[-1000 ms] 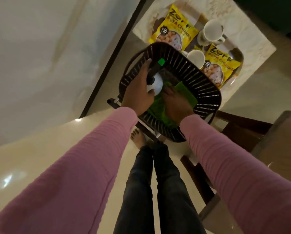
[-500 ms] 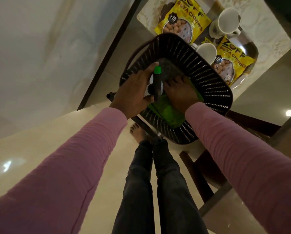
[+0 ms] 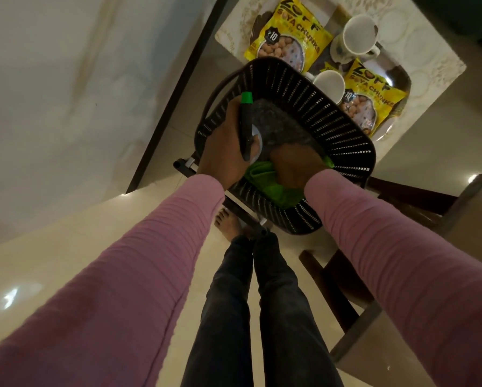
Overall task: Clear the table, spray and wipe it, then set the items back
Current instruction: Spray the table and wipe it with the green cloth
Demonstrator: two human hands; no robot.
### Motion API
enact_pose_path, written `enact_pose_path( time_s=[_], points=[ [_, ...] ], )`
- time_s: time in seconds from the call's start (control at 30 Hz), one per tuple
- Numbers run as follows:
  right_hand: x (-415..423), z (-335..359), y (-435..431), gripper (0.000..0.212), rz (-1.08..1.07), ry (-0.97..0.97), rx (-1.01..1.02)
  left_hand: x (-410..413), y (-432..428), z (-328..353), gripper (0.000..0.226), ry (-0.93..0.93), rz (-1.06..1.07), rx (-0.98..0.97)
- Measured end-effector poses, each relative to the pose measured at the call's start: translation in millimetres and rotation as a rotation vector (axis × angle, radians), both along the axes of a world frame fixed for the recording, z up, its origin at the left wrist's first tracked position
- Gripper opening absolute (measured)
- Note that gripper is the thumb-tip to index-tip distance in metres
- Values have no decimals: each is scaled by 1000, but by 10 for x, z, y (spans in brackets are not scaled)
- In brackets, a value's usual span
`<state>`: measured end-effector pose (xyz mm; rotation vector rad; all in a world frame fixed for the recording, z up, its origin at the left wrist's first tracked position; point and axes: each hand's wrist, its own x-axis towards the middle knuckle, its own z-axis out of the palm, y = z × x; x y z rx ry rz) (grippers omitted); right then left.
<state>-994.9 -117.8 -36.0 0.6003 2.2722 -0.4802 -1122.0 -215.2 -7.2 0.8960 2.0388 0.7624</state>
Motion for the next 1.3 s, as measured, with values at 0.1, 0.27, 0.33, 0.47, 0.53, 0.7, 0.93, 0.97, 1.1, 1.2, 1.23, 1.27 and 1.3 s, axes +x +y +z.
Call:
enact_pose_path(
  time_s=[0.1, 0.27, 0.33, 0.47, 0.53, 0.7, 0.93, 0.97, 1.1, 1.2, 1.23, 1.27, 1.3],
  points=[
    [116, 127, 104, 34, -257, 15, -55, 57, 58, 169, 60, 27, 78, 70],
    [389, 539, 270, 26, -845, 212, -285, 236, 157, 626, 57, 61, 191, 271],
    [503, 781, 280, 24, -1096, 371, -349, 321, 171, 814, 57, 65, 223, 311],
    [874, 1257, 156, 21, -1514, 749, -488, 563, 137, 1184, 45, 128, 309, 413],
    [1086, 1446, 62, 26, -1674, 880, -573, 715, 111, 1306, 46, 126, 339, 464],
    [1747, 1642, -167, 30, -1904, 1159, -656, 1351, 44, 1413, 44, 53, 285, 539],
    [2953, 1531, -356, 36, -2142, 1209, -423, 2710, -207, 1332, 36, -131, 115, 456],
    [3152, 1523, -380, 34, -2160, 1205, -399, 2923, -252, 1315, 37, -144, 104, 433],
    [3969, 1409, -455, 30, -2176, 1170, -190, 3680, -428, 1224, 36, -235, 89, 354],
    [4499, 1349, -481, 24, -2191, 1171, 26, 4124, -556, 1110, 34, -275, 56, 310],
    [4658, 1328, -490, 22, -2188, 1165, 92, 4263, -597, 1094, 34, -293, 53, 301],
    [4805, 1310, -504, 21, -2177, 1157, 155, 4385, -635, 1089, 33, -307, 57, 298],
    [4935, 1299, -521, 20, -2161, 1147, 208, 4492, -668, 1093, 31, -312, 60, 290]
  ],
)
